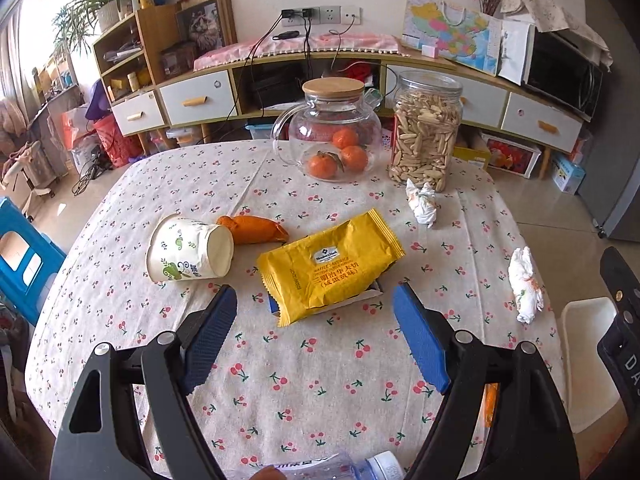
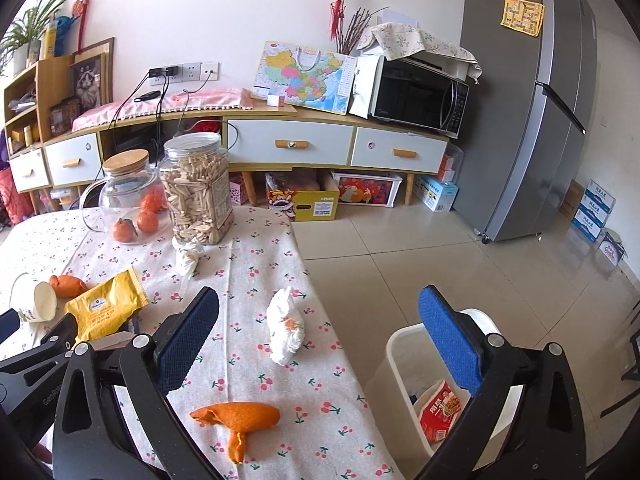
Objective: Collect trash
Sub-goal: 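Return both tools to the table, then grasp the white paper cup with the left gripper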
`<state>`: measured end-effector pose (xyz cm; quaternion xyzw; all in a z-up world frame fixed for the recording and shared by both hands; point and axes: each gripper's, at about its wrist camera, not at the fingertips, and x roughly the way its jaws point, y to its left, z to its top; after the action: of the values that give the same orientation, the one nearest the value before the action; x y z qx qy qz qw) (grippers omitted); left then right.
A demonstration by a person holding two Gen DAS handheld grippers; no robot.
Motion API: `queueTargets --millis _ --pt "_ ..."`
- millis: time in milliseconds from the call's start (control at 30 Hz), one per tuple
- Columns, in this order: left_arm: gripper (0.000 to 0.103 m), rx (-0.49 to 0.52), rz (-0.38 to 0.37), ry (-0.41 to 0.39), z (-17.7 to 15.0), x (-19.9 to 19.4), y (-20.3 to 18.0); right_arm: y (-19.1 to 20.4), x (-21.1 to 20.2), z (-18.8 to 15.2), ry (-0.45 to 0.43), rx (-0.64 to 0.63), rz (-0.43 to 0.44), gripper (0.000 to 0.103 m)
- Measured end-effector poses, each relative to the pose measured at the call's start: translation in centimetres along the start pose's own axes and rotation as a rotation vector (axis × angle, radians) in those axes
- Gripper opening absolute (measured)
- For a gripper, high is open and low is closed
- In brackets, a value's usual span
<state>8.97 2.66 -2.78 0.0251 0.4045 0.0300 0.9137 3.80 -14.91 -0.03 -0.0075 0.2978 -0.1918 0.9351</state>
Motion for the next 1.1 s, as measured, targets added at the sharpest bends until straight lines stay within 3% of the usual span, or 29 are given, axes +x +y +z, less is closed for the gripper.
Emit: queueTargets --millis 367,467,567,833,1033,1067,1100 --pt "0.079 -0.022 0.11 0.065 1.7 4.1 5.4 5.2 1.6 -0.1 0.041 -0.043 0.065 0.096" --pt "0.088 -0.008 0.143 0.08 2.0 5.5 6.9 6.0 1.9 -0.3 0.048 -0.06 0.076 0.096" --pt "0.089 0.019 0.171 0.096 2.3 6.9 8.4 6.5 2.2 -0.4 0.059 -0.064 0.082 0.096" --pt "0.091 0.003 0.181 0.146 3.2 10.5 11.6 7.3 3.0 -0.6 0.091 -0.063 0.095 0.096" --pt "0.093 -0.024 0.116 0.203 3.2 13.0 12.6 8.0 3.5 -0.8 0.123 -0.07 0.127 0.096" --pt "0.092 -0.03 0.115 0.2 3.2 13.1 12.7 8.1 3.6 -0.8 0.132 -0.064 0.138 0.096" --pt "0.083 -0.035 0.115 0.192 3.2 13.0 12.7 8.2 3.8 -0.8 0.143 -0.055 0.15 0.096"
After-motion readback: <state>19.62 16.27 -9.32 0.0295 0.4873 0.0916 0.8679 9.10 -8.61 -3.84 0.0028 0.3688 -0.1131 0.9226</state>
